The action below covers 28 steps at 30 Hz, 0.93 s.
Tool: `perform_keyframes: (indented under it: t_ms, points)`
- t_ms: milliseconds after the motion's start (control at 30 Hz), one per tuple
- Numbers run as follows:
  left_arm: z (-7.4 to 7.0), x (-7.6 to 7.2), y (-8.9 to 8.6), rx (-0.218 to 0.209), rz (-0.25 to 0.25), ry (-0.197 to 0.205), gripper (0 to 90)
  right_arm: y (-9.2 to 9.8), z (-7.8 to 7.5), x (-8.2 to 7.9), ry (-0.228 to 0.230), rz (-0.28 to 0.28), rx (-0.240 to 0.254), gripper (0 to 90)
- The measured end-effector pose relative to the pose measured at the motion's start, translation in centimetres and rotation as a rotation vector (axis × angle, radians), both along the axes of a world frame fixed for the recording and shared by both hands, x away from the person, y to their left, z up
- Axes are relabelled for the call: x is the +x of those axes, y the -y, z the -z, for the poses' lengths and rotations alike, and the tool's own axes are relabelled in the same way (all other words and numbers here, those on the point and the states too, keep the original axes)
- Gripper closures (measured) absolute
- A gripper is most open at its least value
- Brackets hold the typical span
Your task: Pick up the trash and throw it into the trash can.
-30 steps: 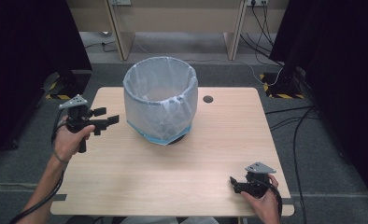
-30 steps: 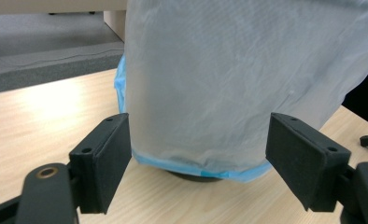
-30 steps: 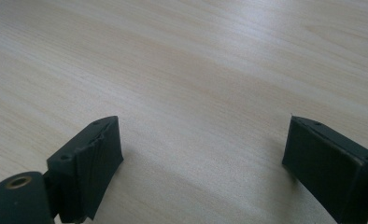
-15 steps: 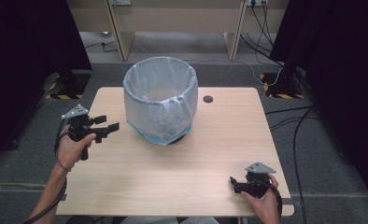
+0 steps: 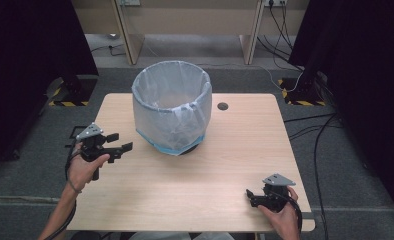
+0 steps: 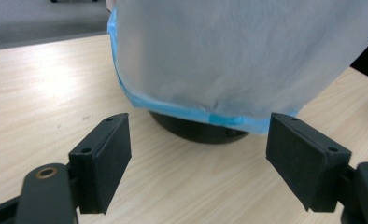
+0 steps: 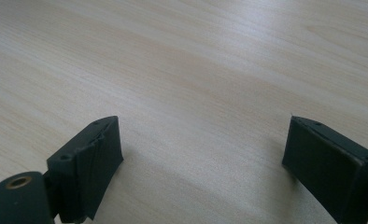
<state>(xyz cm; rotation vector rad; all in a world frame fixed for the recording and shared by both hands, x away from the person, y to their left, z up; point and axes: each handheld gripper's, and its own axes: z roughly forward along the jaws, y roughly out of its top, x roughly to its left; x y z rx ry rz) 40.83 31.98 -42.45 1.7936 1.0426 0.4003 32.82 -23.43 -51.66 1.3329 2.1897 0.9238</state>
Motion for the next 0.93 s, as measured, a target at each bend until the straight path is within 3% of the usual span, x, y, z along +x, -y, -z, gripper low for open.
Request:
perform_keyframes:
  t_ms: [933]
  points:
    - [4.9,-1.4,1.2,0.022,0.024,-0.057,21.8,0.0,0.0,0.0,-0.001,-0.002,-0.003,11.6]
